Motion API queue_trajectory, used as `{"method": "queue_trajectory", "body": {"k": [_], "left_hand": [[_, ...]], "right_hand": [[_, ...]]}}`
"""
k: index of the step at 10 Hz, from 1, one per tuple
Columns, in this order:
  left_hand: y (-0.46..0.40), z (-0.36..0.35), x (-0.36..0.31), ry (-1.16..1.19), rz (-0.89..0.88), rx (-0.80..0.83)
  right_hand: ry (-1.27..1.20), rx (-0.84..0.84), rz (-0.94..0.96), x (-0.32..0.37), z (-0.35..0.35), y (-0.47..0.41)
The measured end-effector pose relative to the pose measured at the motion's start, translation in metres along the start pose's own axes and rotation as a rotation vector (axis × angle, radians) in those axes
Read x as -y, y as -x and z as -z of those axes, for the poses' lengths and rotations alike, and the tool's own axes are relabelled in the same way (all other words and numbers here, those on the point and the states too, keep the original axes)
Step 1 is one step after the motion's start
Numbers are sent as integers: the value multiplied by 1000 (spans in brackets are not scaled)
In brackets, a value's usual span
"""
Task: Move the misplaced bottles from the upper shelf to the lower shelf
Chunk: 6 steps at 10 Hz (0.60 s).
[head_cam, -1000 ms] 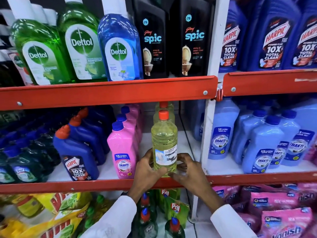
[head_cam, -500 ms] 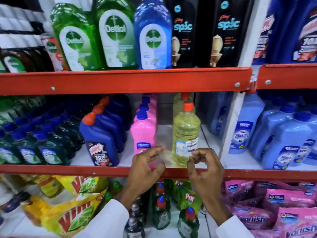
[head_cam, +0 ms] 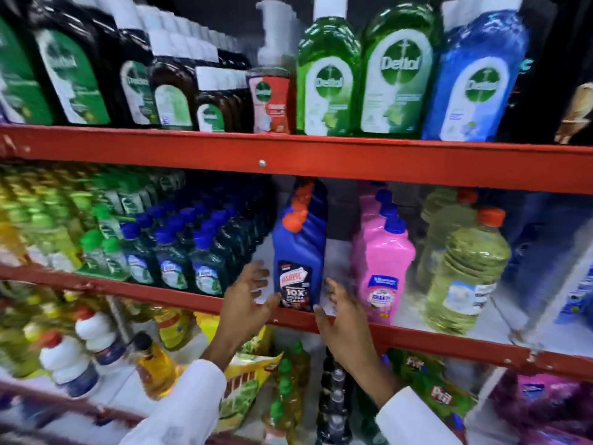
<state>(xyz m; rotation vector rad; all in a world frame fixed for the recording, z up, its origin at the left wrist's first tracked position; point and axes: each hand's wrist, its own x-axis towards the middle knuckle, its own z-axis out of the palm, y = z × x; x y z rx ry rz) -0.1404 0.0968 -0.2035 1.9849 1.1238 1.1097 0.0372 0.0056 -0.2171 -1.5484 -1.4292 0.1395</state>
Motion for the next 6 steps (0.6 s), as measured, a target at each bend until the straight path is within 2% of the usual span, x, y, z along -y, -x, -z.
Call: {"method": "queue_trajectory", "body": {"k": [1, 3, 5, 6], "left_hand": [[-15, -3, 16, -83, -115, 148], [-22, -15, 29, 3, -140, 116], [-18, -17, 28, 45, -68, 102], [-13, -15, 18, 44, -34, 72]], "right_hand": [[16, 70, -36, -3, -7, -13], [125, 94, -107, -12, -13, -24], [106, 121, -143, -12, -15, -23], [-15, 58, -169, -8, -10, -19]]}}
